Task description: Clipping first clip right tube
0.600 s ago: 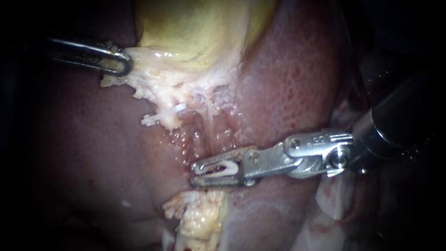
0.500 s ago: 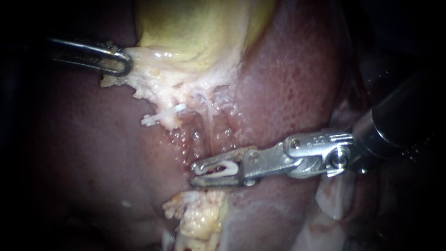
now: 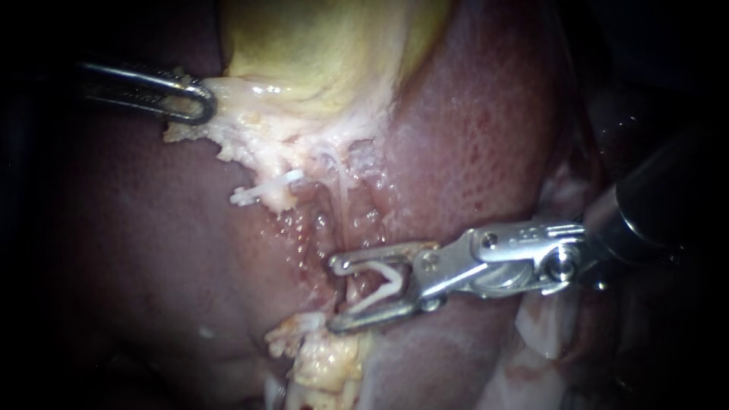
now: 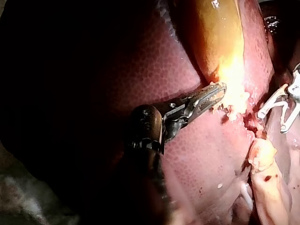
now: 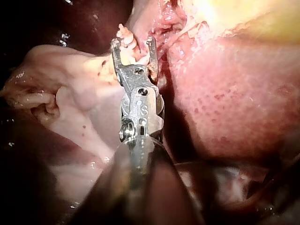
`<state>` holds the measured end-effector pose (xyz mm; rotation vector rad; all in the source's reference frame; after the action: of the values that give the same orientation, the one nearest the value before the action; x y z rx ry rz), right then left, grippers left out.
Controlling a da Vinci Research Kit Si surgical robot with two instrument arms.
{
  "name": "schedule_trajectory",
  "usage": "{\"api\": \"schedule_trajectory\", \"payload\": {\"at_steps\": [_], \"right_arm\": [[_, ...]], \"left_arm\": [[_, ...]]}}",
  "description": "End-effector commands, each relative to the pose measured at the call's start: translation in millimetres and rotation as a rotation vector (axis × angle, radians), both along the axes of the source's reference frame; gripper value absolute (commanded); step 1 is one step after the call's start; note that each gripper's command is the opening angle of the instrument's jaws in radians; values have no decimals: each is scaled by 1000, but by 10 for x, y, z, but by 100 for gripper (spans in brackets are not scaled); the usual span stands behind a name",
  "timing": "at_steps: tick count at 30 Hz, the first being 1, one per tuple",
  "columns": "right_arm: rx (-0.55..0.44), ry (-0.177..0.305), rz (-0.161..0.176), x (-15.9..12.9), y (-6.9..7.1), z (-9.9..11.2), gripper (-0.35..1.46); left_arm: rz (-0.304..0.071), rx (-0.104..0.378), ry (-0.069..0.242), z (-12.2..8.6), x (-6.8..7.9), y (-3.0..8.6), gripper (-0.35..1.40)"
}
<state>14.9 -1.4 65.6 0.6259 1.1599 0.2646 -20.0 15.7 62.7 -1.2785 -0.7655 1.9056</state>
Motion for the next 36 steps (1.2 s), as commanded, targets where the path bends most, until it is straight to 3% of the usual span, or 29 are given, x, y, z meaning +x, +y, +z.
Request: {"api": "schedule_trajectory", "payload": {"at_steps": [1, 9, 17, 36], "right_arm": [[-3, -2, 7, -2, 1, -1, 47], [-7, -8, 21, -17, 7, 2, 48], [-16, -14, 29, -25, 12, 22, 48], [-21, -32, 42, -1, -9, 73, 49]], "left_arm": [[0, 0, 0, 0, 0, 0, -35], [1, 0, -1, -1, 1, 0, -35], [-2, 0, 1, -2, 2, 2, -35], [-2, 0, 1, -2, 3, 2, -35]]}}
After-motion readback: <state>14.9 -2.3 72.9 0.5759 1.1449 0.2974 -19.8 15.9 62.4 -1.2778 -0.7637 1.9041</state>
